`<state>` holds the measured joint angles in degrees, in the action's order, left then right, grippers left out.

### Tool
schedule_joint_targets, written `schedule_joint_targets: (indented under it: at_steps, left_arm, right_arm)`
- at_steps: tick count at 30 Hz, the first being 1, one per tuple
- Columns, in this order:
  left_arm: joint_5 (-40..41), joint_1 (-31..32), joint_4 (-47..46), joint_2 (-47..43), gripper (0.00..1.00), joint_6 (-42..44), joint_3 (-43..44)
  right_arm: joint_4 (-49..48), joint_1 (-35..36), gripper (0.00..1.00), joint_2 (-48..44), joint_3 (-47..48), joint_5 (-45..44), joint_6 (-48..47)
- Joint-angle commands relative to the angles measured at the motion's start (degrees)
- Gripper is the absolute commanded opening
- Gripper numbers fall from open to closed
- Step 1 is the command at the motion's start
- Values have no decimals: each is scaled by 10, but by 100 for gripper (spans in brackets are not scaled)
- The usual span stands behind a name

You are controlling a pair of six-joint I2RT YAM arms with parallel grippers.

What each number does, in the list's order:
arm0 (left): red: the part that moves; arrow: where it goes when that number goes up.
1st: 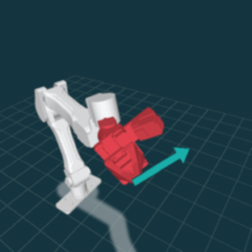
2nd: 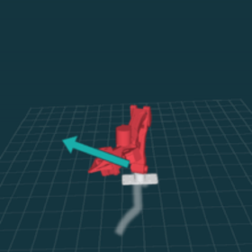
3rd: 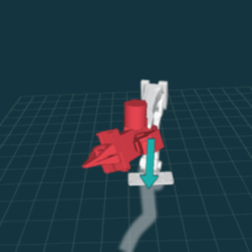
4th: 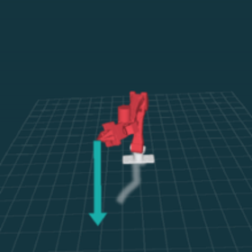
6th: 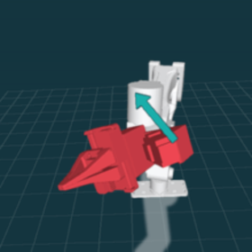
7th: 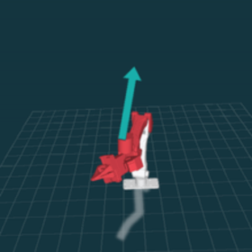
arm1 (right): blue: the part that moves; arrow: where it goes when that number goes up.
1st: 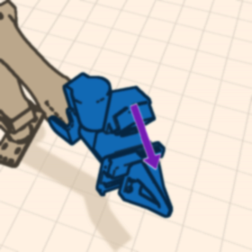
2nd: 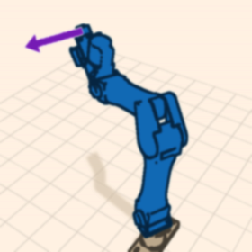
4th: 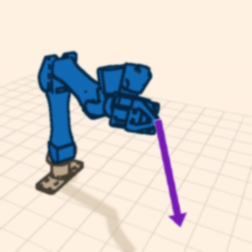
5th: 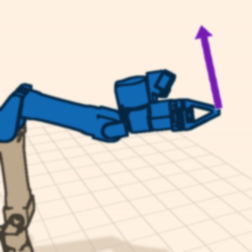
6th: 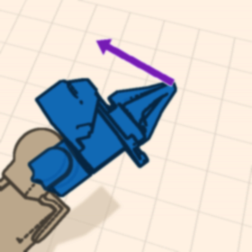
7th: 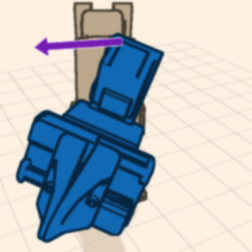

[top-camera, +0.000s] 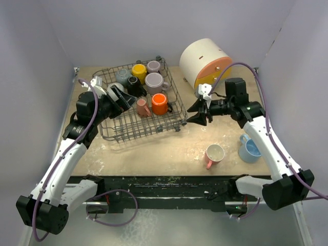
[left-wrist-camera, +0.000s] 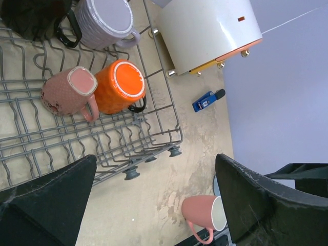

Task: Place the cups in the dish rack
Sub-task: Turn the cup upside down in the dish rack, then pick up the cup at the center of the board.

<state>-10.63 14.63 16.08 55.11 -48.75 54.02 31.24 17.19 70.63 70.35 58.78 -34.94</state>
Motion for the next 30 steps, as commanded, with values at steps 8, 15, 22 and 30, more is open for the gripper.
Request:
schedule_joint_targets:
  at_steps: [8,15,22,30]
  left_arm:
    - [-59,-2,-19,-25,100,31,10]
    - [-90,-1,-23,-94,100,13,-45]
    - [-123,-1,-80,-135,100,-35,-98]
    - [-174,-1,-61,-118,100,-69,-81]
  right_arm:
    - [196,-12,47,-17,66,-166,-126]
    - [239,-12,47,-60,53,-192,-110]
    - [241,-32,47,-144,-16,-209,-112]
    - [239,-54,47,-180,-48,-165,-138]
